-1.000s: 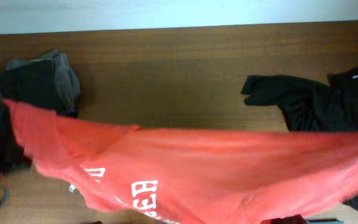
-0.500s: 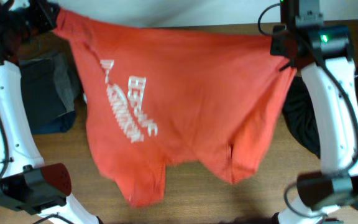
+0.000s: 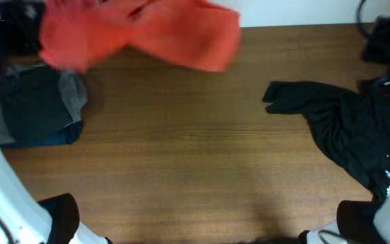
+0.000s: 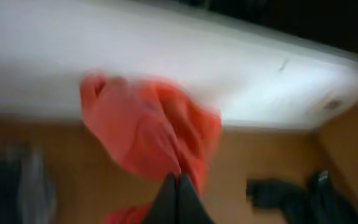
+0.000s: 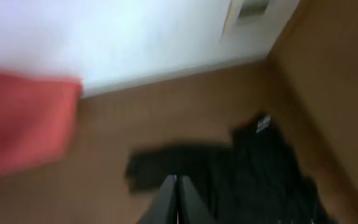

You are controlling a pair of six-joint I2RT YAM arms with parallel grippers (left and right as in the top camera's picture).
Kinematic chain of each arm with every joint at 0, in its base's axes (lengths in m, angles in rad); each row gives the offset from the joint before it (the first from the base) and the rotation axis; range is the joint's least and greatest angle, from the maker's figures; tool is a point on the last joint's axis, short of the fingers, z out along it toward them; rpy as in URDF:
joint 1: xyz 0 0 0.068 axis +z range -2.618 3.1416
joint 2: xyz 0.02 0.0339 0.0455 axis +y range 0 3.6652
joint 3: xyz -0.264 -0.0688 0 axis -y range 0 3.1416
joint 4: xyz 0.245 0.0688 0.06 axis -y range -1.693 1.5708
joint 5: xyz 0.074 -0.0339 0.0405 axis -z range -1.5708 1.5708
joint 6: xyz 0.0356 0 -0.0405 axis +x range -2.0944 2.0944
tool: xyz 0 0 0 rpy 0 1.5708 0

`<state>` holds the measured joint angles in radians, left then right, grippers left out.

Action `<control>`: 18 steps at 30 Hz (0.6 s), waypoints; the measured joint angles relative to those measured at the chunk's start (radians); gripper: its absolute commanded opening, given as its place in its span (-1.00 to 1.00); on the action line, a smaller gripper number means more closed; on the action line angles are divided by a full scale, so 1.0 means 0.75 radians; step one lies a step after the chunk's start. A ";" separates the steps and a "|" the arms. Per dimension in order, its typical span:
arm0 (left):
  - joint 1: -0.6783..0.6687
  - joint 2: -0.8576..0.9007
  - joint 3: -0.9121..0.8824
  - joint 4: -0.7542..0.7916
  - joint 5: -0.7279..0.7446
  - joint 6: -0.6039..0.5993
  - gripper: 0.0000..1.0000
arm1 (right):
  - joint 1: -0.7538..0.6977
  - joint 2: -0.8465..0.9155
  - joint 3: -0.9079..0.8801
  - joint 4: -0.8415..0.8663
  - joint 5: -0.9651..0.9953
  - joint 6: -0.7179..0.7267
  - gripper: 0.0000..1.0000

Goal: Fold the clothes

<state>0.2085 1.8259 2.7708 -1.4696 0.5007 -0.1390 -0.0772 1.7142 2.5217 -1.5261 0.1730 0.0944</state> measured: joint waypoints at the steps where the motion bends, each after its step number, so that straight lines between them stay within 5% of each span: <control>1: -0.022 0.026 -0.027 -0.038 -0.036 0.010 -1.00 | 0.000 0.030 -0.070 -0.005 -0.017 -0.005 -0.92; 10: -0.108 0.273 -0.280 -0.108 -0.192 0.032 -0.99 | 0.000 0.135 -0.336 -0.020 -0.129 -0.021 -0.91; 18: -0.111 0.131 -0.240 -0.070 -0.185 0.034 -0.99 | 0.000 0.119 -0.336 -0.032 -0.198 -0.033 -0.92</control>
<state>0.1253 1.9244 2.5912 -1.5223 0.3618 -0.1139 -0.0772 1.8034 2.2700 -1.5501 0.0242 0.0700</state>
